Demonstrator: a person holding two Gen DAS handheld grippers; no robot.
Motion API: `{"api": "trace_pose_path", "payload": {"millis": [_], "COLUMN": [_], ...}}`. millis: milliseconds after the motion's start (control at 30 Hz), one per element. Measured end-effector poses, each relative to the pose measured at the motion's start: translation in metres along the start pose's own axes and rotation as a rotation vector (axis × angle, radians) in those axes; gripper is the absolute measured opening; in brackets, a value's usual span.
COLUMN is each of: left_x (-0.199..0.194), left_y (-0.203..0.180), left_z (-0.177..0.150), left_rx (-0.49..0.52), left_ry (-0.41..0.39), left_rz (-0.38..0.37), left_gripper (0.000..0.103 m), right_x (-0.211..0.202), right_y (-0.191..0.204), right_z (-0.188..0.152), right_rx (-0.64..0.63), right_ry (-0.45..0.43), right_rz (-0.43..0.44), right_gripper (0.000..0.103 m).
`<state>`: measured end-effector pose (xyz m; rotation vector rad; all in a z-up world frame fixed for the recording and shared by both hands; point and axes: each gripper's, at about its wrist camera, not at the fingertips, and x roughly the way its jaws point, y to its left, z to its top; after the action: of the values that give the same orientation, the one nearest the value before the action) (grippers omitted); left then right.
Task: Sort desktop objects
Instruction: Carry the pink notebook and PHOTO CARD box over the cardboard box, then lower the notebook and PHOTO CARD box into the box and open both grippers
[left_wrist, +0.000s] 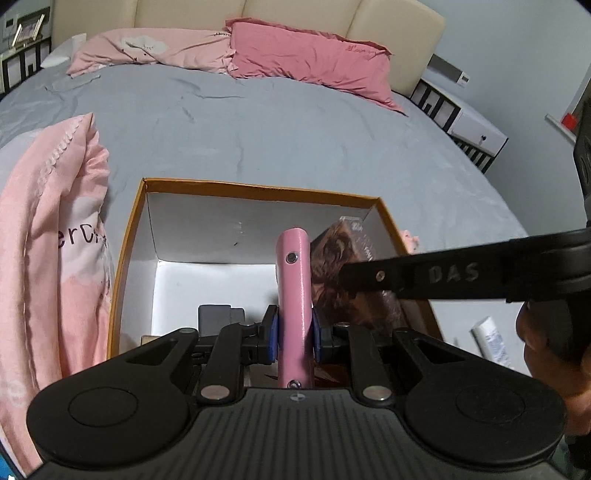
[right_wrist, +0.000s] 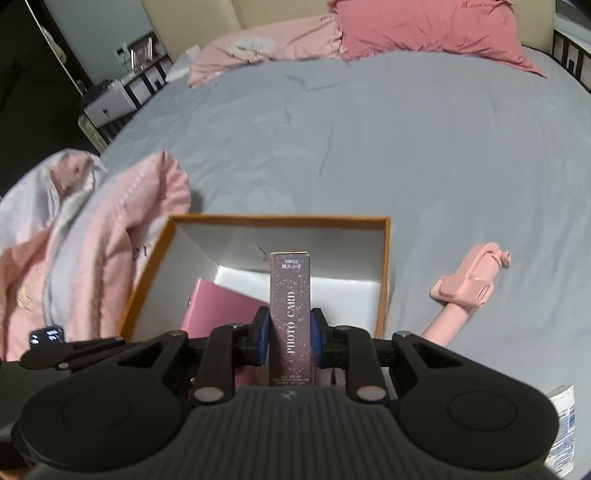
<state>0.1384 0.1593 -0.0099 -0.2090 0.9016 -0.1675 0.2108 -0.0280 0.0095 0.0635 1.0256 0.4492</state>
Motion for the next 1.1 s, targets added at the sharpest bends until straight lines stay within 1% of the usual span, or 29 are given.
{"api": "trace_pose_path", "payload": {"millis": [133,200,300,467,567,667,833,900,1100], "left_x": [0.011,0.017,0.017,0.016,0.017,0.016,0.015,0.014,0.013], "left_y": [-0.004,-0.005,-0.009,-0.007,-0.004,-0.001,0.007,0.011,0.02], "left_z": [-0.004,-0.005,-0.008,-0.007,-0.007,-0.009,-0.011,-0.011,-0.012], "left_rx": [0.026,0.039,0.056,0.045,0.033,0.025,-0.005,-0.022,-0.078], "left_ry": [0.024,0.041,0.04,0.052,0.06,0.063,0.064,0.06,0.049], "left_rz": [0.029,0.058,0.084,0.111,0.101,0.09,0.056,0.039,-0.012], "left_gripper": [0.02,0.02,0.02,0.021,0.022,0.022,0.022,0.025,0.026], "right_x": [0.015,0.019,0.024,0.026,0.026,0.028,0.038,0.04,0.044], "right_y": [-0.002,-0.003,-0.004,0.002,0.004,0.008,0.012,0.013,0.013], "right_z": [-0.002,-0.003,-0.006,-0.007,-0.007,-0.009,-0.013,-0.014,-0.014], "right_rx": [0.025,0.033,0.047,0.045,0.044,0.041,0.046,0.048,0.064], "right_ry": [0.034,0.044,0.055,0.043,0.048,0.077,0.125,0.132,0.141], "right_rz": [-0.019,-0.023,-0.018,-0.045,-0.04,-0.022,-0.03,-0.034,-0.047], "right_gripper": [0.024,0.024,0.024,0.024,0.024,0.024,0.023,0.024,0.024]}}
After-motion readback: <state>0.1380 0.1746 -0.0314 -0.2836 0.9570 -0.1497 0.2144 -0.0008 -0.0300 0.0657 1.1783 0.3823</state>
